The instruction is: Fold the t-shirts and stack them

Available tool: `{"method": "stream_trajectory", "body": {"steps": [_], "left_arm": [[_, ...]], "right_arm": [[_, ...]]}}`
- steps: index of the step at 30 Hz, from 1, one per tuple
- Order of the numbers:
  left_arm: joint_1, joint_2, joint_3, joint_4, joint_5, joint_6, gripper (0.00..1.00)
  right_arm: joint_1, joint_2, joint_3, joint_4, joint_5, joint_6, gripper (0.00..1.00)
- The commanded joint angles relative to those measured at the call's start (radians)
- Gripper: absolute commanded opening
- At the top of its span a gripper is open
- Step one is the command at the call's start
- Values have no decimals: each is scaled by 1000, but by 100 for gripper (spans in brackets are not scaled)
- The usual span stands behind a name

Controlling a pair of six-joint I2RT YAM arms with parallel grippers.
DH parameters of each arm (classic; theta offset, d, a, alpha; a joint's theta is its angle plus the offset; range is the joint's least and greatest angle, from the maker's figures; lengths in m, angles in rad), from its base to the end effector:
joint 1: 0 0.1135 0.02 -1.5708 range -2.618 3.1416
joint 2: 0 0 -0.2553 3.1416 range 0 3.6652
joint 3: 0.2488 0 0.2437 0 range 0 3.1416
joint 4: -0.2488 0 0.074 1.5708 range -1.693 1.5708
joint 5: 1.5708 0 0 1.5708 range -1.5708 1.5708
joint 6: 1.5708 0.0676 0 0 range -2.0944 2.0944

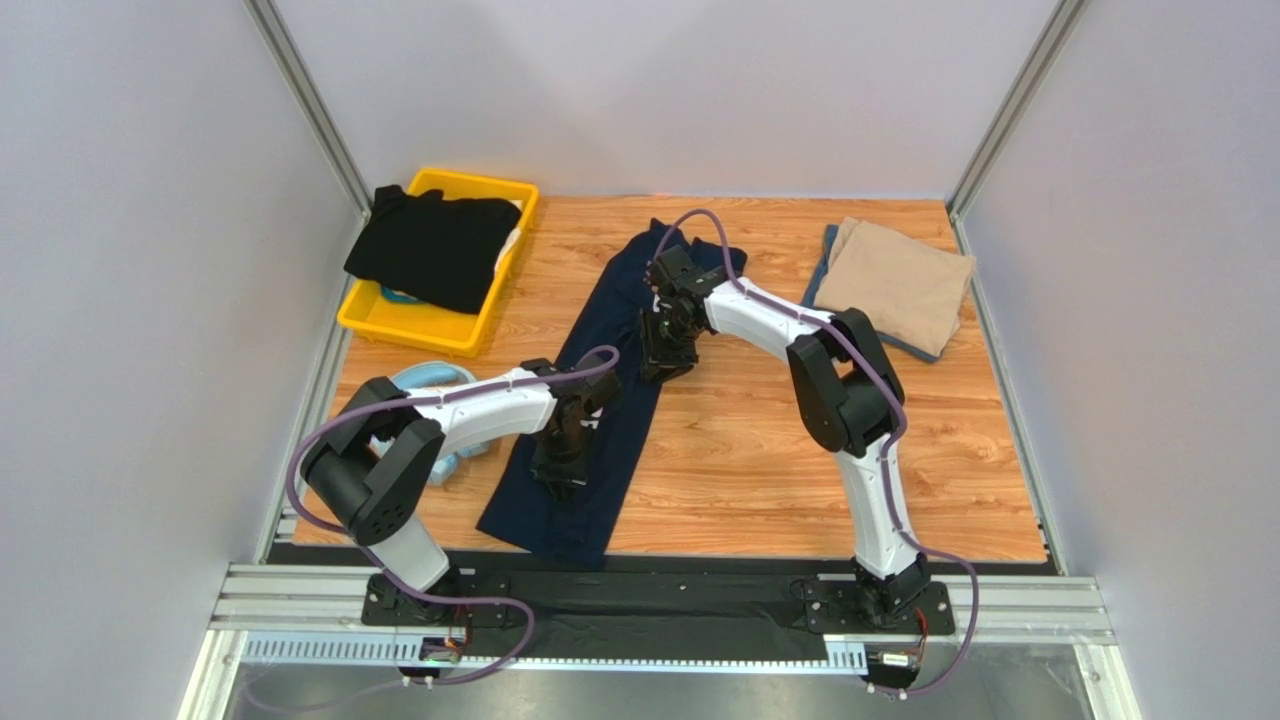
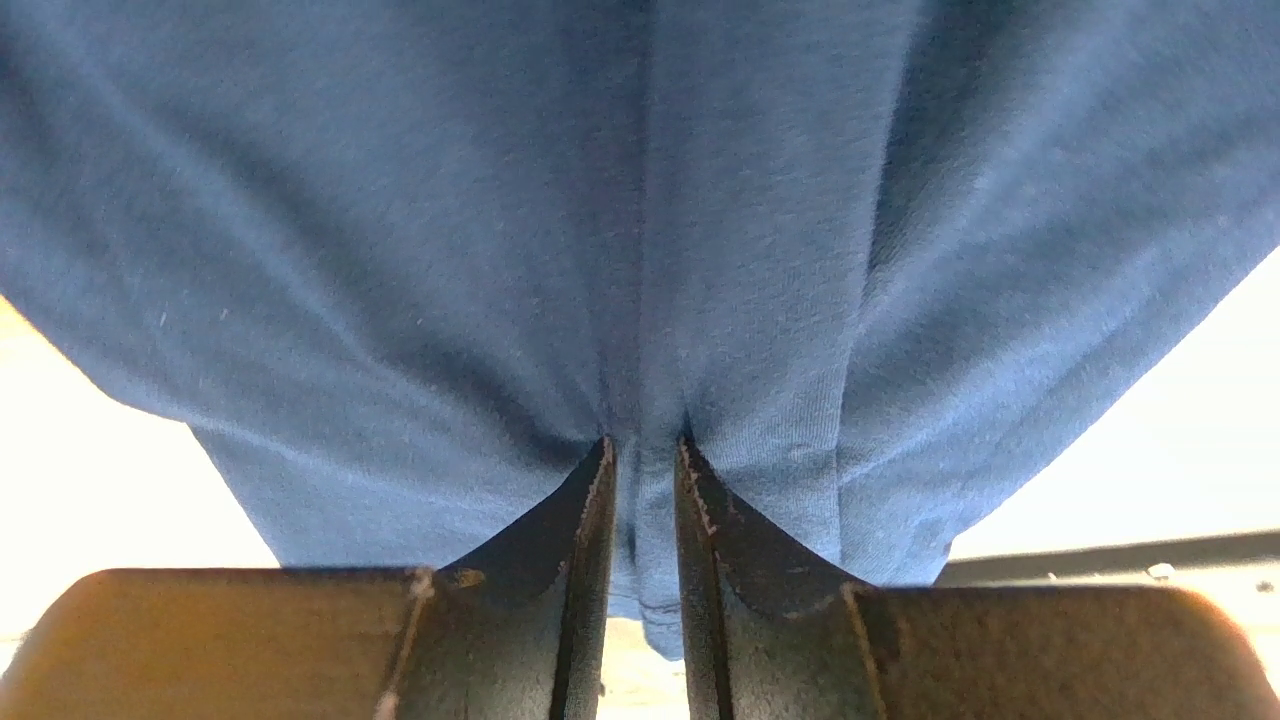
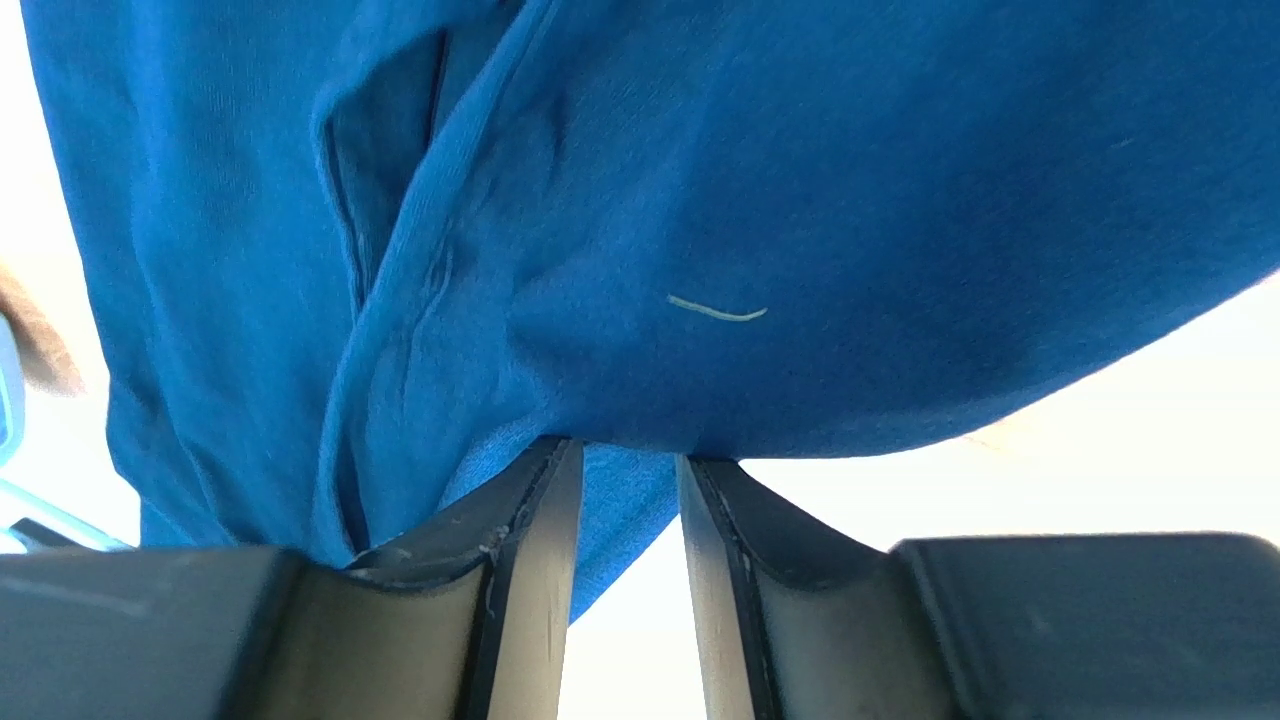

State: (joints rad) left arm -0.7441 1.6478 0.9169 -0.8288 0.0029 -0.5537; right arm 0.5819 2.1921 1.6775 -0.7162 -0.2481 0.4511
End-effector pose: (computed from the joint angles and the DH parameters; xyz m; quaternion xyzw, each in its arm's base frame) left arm 0.1890 -0.1743 0.1135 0.0951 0.9955 -0.0045 0.0035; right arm 0.3671 0.2613 0.1255 -0.0848 0.9746 0.1889 0.0858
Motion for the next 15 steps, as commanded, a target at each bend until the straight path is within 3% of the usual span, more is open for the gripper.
{"method": "stream_trajectory", "body": {"steps": [1, 15], "left_arm": [[-64, 128, -37, 114, 89, 1, 28], [-127, 377, 215, 129, 132, -6, 27]], "right_arm": [[-30, 115, 48, -57, 165, -37, 36], [-221, 259, 362, -186, 142, -38, 37]]}}
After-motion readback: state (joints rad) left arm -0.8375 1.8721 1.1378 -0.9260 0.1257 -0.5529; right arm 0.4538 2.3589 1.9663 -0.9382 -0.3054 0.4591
